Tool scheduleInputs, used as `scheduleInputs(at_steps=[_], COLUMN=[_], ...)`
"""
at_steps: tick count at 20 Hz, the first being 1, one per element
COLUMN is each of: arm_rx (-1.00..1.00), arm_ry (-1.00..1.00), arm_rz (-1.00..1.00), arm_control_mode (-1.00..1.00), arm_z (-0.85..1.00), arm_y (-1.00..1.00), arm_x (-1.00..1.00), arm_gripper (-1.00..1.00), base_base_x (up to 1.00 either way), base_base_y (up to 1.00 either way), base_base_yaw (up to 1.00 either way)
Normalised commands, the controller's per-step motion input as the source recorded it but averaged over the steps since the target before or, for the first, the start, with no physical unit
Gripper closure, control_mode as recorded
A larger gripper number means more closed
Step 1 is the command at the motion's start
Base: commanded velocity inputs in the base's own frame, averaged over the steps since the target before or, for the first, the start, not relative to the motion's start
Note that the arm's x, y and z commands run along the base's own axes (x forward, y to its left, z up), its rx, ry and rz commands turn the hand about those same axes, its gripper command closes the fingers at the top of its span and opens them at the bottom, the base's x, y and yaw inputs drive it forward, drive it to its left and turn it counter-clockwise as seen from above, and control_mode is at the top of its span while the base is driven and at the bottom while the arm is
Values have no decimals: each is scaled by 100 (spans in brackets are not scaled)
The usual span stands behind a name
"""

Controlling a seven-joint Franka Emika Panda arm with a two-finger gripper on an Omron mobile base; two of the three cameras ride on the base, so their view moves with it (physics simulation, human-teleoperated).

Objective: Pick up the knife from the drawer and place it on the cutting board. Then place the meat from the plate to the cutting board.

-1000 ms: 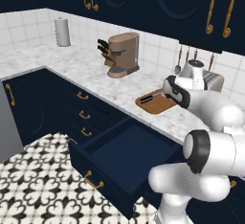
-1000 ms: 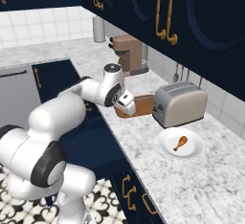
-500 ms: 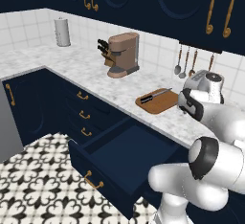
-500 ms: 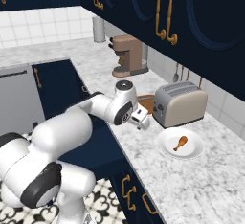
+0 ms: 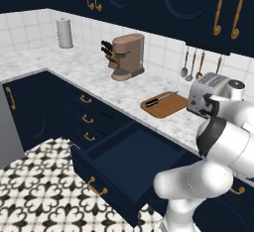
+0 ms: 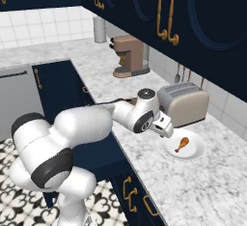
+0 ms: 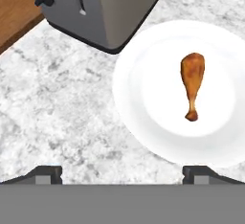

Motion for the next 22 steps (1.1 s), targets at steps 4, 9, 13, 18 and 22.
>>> scheduleInputs(at_steps=[4, 9, 13, 18, 22], arm_rx=[0, 5, 4, 0, 0], arm_ry=[0, 0, 4, 10, 4], arm_rz=[-6, -7, -7, 0, 0], arm_control_mode=[-100, -100, -100, -100, -100], arm_z=[0, 0, -3, -17, -24], arm_y=[-56, -63, -57, -28, -21], arm_x=[1, 1, 18, 18, 10], arm_gripper=[-100, -100, -100, -100, -100], base_base_x=[0, 0, 0, 0, 0], base_base_y=[0, 0, 0, 0, 0], base_base_yaw=[0, 0, 0, 0, 0])
